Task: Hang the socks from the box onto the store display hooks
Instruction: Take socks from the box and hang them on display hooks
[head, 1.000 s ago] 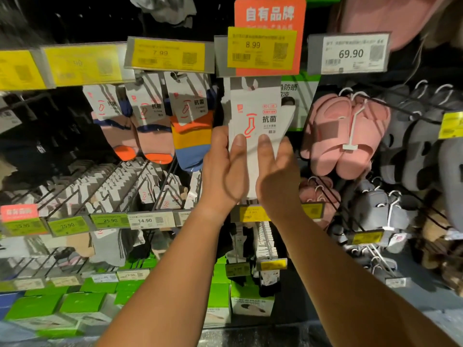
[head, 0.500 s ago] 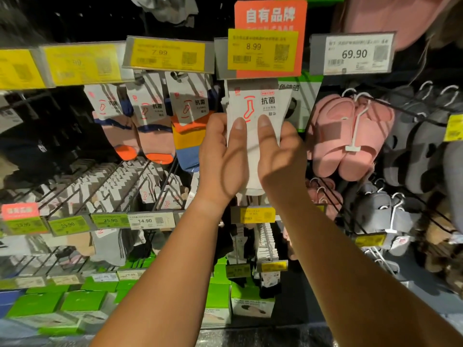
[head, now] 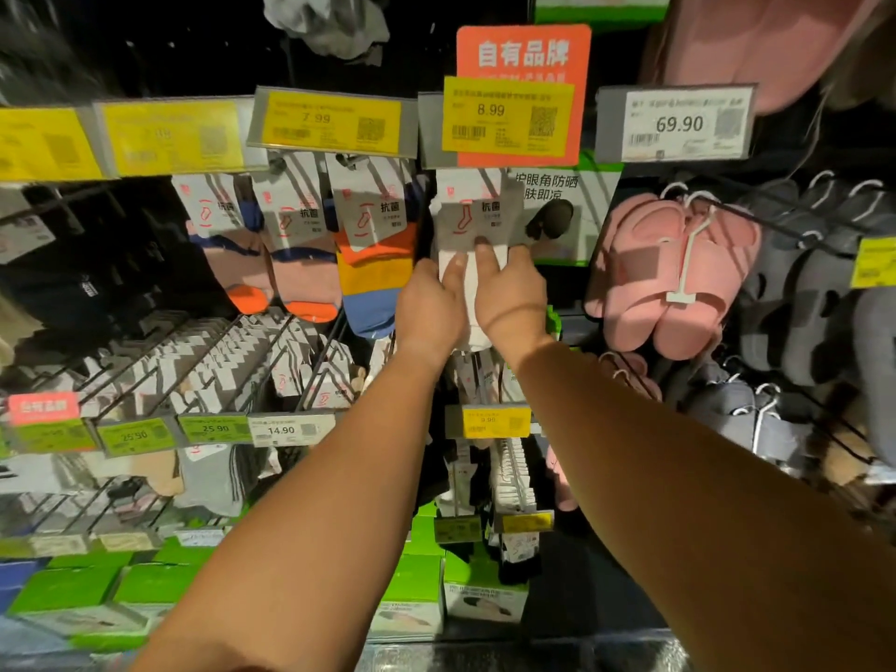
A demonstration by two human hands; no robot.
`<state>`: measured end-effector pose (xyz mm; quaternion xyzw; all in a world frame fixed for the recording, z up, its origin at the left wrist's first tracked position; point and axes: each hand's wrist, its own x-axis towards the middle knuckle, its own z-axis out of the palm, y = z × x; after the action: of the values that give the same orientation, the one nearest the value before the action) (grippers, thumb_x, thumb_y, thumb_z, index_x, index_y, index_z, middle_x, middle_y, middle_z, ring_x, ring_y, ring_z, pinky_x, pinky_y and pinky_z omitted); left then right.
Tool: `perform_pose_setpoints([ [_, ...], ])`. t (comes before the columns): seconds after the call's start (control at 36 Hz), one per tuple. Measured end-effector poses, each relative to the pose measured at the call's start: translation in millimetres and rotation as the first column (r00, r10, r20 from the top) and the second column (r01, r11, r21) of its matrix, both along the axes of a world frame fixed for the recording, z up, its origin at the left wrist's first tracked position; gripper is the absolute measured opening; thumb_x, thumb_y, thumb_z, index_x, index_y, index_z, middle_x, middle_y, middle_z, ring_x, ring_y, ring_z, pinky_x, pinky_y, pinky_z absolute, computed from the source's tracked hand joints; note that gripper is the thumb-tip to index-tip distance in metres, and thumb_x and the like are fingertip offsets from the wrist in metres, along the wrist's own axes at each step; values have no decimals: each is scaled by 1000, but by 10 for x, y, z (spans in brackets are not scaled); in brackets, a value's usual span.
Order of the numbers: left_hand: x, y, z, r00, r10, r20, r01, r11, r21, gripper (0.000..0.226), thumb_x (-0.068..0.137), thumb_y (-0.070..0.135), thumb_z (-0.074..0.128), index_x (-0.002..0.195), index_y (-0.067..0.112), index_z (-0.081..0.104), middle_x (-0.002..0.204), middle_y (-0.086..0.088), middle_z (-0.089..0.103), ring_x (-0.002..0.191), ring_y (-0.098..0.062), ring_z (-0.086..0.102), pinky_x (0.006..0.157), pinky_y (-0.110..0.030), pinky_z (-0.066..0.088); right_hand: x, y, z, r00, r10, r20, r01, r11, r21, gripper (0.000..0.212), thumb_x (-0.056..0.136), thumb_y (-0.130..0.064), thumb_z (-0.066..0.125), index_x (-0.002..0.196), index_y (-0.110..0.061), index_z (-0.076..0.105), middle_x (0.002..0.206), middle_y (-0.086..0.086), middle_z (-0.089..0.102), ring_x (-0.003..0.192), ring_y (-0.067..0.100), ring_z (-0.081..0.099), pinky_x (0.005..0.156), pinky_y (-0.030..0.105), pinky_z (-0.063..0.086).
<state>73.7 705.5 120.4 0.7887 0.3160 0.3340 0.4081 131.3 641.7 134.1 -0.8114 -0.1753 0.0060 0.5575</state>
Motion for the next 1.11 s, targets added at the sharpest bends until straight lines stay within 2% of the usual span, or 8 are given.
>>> perform_pose_setpoints([
  [0.14,-128,11,-212,987,-43,-157,43,999,1,37,103,42,52,102,6,51,95,-15,65,90,-35,60,65,-34,34,-77,-141,-319,1000,16,-18,-20,964,-266,50,103,-41,46,137,-6,39,118,16,58,103,29,60,67,24,44],
  [0.22,-230,38,-309,952,-25,-306,50,996,74,37,100,46,56,94,10,53,87,-7,64,84,-30,59,65,-33,36,-111,-253,-455,999,20,-28,-26,962,-273,51,101,-50,44,124,-5,49,112,15,61,104,31,60,71,26,37],
  [0.33,-376,-1,-329,939,-25,-342,92,979,181,34,98,46,57,99,13,58,93,-7,64,90,-31,59,69,-33,38,-270,-406,-570,996,-50,77,67,968,-242,43,98,-46,53,109,-5,55,105,16,66,100,33,63,75,31,42],
  [0.53,-358,-731,-349,843,-353,-406,463,859,216,23,98,31,55,111,15,66,114,-12,70,108,-33,64,84,-35,46,-694,-1223,-813,948,-284,143,316,895,-316,33,95,-34,57,109,-4,57,110,19,63,105,35,61,81,37,45],
  [0.69,-516,-2103,-837,532,-667,-522,814,572,100,38,96,41,50,108,8,67,114,-20,69,111,-40,63,90,-42,50,-1460,-2783,-1213,813,-582,-22,481,692,-538,41,101,-36,50,122,0,53,124,22,56,116,38,54,89,39,41],
  [0.83,-1031,-3412,-1152,192,-808,-557,958,278,-73,40,99,39,55,125,10,63,124,-11,66,116,-33,61,95,-34,46,-2379,-4066,-1505,537,-841,-63,628,449,-635,45,102,-38,44,118,1,57,121,25,59,113,40,57,89,42,46],
  [0.97,-1540,-4426,-1326,-2,-813,-582,996,49,-72,36,101,36,53,115,6,67,124,-20,67,120,-38,59,93,-39,46,-3217,-4854,-1718,266,-954,-139,700,290,-653,50,100,-49,44,122,-4,51,119,21,61,109,40,59,86,41,47],
  [1.11,-1934,-5266,-1411,-132,-766,-629,991,-83,-106,39,101,38,52,123,10,66,132,-16,63,122,-36,58,95,-37,47,-3740,-5487,-1888,130,-973,-192,720,226,-656,52,95,-57,44,115,-9,52,112,18,61,103,40,62,81,41,48],
])
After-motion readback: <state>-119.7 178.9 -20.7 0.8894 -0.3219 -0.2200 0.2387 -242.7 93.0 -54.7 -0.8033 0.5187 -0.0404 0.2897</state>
